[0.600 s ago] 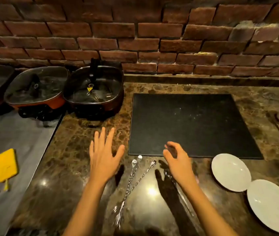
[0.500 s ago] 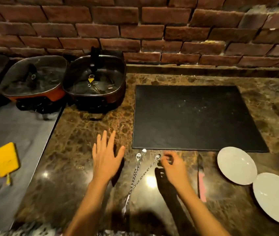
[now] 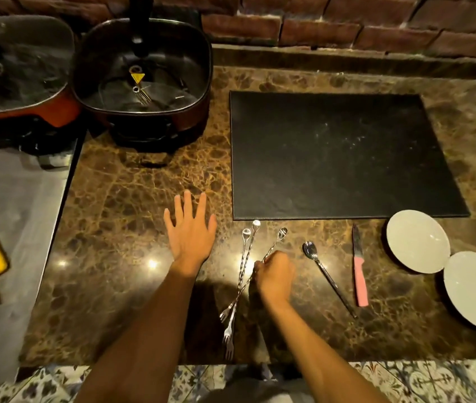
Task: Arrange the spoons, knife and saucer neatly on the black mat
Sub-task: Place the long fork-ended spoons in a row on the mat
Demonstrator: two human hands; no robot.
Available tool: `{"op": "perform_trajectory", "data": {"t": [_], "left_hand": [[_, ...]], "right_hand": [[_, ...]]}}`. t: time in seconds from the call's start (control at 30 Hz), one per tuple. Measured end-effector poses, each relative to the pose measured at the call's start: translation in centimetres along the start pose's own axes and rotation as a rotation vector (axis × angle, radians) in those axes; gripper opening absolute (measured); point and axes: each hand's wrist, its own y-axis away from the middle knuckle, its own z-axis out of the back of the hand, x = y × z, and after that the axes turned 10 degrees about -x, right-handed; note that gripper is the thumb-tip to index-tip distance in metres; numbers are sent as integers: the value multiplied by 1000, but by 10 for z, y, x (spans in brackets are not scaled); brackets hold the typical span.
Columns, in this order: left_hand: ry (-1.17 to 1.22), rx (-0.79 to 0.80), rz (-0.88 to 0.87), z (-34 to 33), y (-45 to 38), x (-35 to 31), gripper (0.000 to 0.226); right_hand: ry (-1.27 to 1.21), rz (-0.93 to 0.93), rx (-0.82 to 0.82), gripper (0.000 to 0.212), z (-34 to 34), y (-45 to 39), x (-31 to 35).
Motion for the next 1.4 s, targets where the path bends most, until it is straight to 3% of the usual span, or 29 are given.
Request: {"op": "perform_trajectory", "data": {"t": [0.5, 0.83, 0.97, 1.1, 1.3, 1.4], "left_hand": [[-12, -85, -36, -13, -7, 3, 61], [15, -75, -22, -7, -6, 2, 63], [12, -67, -10, -7, -6, 2, 64], [18, -84, -1, -10, -7, 2, 64], [-27, -296, -79, -25, 0, 7, 53], [-38, -304, -73, -30, -3, 8, 53]], "right_hand": [[106, 61, -116, 3, -4, -5, 18], [-75, -106, -79, 16, 2, -21, 20], [-147, -72, -93, 26, 10, -36, 24], [-109, -9, -80, 14, 19, -80, 43], [38, 124, -22, 16, 29, -161, 92], [142, 213, 22, 18, 28, -186, 114]]}}
